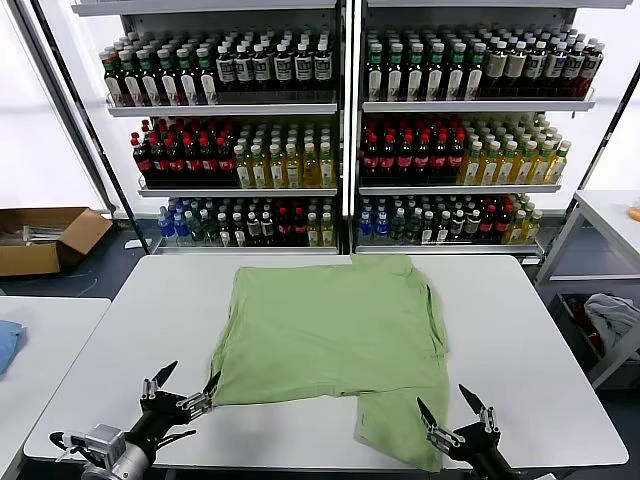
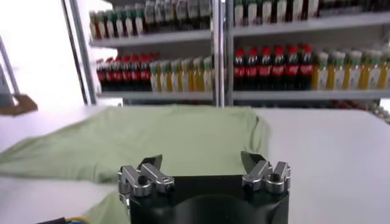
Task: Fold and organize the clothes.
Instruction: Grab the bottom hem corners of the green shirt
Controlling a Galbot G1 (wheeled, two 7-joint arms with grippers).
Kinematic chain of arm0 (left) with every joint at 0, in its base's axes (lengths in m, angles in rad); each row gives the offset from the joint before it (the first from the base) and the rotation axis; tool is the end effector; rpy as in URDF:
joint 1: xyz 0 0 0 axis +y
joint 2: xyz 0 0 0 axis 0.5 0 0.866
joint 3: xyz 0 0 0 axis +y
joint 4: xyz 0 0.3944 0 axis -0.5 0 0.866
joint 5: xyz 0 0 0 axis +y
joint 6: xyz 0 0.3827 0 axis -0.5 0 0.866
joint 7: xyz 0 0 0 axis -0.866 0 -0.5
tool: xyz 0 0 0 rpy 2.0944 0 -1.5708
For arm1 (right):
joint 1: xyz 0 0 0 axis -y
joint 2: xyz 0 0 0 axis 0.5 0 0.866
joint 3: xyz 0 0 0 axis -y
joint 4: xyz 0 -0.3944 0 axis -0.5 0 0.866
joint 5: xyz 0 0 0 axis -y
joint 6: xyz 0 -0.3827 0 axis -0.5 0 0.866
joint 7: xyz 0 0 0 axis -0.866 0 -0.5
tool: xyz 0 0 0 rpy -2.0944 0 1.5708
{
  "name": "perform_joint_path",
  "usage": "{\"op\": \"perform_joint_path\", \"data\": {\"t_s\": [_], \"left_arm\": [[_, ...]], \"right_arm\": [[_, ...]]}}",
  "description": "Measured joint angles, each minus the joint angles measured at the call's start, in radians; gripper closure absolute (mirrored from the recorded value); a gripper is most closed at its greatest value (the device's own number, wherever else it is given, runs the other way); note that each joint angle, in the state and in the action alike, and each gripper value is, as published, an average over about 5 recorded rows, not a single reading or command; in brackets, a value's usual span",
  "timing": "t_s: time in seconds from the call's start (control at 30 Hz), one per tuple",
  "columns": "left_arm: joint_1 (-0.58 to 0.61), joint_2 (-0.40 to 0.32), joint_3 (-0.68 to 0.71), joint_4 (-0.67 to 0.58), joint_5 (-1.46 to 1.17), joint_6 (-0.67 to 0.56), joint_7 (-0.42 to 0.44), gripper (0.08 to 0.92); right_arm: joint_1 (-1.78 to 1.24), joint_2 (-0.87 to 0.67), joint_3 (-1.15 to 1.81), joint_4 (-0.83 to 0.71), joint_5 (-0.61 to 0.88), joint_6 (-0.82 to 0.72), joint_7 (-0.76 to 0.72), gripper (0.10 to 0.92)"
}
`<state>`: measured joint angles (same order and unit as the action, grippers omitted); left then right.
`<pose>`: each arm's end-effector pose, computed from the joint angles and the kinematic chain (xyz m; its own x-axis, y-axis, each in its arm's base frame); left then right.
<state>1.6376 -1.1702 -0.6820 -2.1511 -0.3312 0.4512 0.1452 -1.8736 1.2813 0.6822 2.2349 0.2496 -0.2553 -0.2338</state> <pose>0.1789 0.1185 -0.3008 -0.8779 0.1877 0.4404 0.2211 0.9749 0.0252 0.0999 -0.0909 -0.3126 -0.8787 -0.2658 0.3966 -0.2781 0.9602 0.0272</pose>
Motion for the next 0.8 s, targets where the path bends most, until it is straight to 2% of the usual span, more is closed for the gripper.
{"op": "perform_joint_path", "data": {"t_s": [0.57, 0.8], "left_arm": [[-0.074, 0.040, 0.077, 0.070, -0.043, 0.097, -0.062, 0.190], [-0.087, 0.045, 0.102, 0.097, -0.045, 0.110, -0.069, 0.364]], "right_arm": [[-0.017, 0.011, -0.065, 0.009, -0.057, -0.138, 0.055, 0.218], [-0.015, 0.020, -0.090, -0.004, -0.067, -0.155, 0.068, 0.397]]}}
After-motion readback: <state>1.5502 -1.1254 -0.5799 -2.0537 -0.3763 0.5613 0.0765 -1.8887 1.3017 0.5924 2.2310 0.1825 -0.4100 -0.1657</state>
